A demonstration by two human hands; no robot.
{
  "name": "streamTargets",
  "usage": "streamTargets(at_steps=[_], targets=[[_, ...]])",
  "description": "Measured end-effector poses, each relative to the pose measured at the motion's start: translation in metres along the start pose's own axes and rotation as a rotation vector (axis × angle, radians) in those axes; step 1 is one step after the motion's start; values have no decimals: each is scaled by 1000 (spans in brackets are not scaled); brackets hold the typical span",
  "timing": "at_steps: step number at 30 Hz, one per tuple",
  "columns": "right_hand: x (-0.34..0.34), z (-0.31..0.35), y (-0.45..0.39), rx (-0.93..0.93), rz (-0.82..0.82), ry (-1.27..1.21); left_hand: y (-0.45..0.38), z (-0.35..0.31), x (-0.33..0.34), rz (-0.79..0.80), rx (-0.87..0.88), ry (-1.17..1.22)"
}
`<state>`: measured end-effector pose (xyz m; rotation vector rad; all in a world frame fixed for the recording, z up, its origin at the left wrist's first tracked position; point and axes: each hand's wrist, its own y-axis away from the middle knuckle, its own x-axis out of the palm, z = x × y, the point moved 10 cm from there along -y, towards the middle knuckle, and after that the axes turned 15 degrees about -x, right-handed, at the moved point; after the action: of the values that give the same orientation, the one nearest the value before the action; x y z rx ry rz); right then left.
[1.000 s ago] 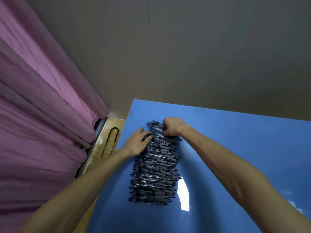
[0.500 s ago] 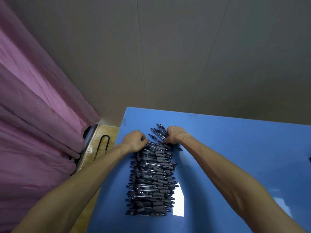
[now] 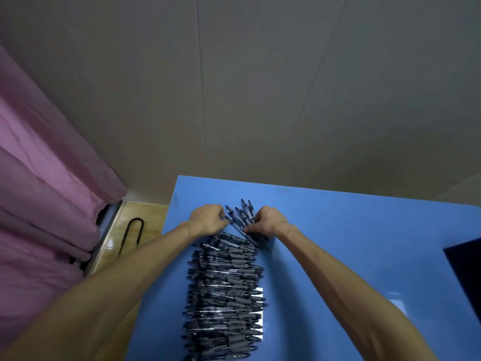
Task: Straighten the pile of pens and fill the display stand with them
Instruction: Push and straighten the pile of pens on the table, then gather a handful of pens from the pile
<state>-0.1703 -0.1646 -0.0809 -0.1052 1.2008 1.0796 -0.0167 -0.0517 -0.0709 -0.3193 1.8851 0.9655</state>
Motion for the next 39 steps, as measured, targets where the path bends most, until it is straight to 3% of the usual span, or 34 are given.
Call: streamTargets(at_steps=[14, 27, 39], targets=[[-16, -37, 27, 99, -70, -88, -16, -41, 8, 14, -21, 95], [-40, -45, 18, 196, -84, 17, -24, -85, 16, 6, -32, 182], [-43, -68, 9, 359, -46, -113, -35, -107, 21, 7, -19, 240]])
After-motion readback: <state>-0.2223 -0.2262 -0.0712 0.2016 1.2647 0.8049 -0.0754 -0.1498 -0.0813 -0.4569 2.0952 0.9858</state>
